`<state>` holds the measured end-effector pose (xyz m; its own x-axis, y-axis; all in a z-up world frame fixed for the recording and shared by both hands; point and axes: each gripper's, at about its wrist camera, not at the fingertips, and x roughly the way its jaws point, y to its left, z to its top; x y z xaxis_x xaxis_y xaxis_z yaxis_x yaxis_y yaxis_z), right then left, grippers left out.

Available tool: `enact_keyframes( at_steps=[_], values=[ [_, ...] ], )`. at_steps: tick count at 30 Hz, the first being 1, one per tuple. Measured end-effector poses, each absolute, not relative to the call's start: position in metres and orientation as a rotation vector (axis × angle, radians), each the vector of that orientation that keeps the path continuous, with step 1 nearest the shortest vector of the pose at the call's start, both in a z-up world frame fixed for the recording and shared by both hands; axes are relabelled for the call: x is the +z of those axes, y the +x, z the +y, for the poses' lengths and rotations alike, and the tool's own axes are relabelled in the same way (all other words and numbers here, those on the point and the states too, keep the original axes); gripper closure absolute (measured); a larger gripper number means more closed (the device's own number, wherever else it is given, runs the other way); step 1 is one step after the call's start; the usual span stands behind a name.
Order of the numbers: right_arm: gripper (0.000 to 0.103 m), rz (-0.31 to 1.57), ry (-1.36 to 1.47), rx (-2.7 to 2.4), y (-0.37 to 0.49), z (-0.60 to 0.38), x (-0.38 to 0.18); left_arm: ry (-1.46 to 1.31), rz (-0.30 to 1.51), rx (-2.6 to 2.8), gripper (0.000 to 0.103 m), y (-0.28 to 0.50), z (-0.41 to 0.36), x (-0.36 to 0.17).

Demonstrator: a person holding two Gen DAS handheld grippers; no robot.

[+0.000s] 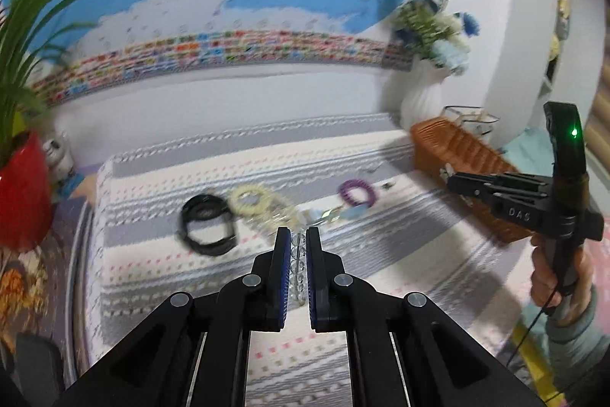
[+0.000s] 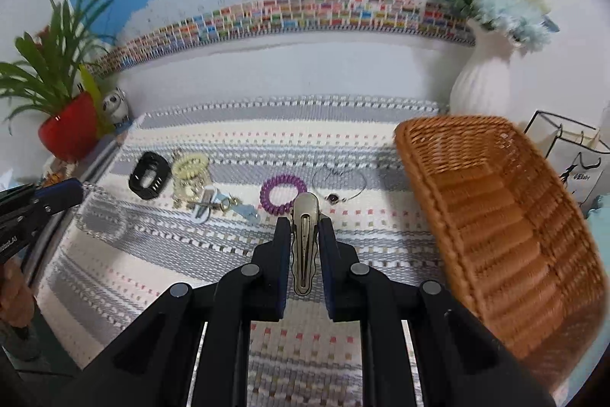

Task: Organize jewelry
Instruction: 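Carry the bracelet in the left tool into the basket while the right tool drops the clip there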

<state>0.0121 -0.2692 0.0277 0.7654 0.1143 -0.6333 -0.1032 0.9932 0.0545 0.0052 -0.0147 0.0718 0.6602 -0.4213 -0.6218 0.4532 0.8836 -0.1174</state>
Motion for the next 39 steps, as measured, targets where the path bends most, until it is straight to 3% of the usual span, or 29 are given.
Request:
enact_keyframes(
  at_steps=[7,21,29,39],
  values=[
    [0.086,0.596,0.071,0.092,-0.023,-0.302,0.06,0.063,0.675,-0.634,0.096,-0.002,-0.057,0.109],
    [0.086,0.606,0.176,-0.092,-0.054,-0.422,0.059,0.184,0.65,-0.87,0.095,0.031,-0.243,0.13],
    [0.086,0.731,0.233,-0.143,-0.035,-0.455,0.027,0.214,0.782,-0.974,0.096,0.073,-0.352,0.089],
    [0.086,0.854,0.252,-0.194,-0.008,-0.473,0.001,0.267,0.927,-1.004,0.096,0.089,-0.403,0.04]
  ],
)
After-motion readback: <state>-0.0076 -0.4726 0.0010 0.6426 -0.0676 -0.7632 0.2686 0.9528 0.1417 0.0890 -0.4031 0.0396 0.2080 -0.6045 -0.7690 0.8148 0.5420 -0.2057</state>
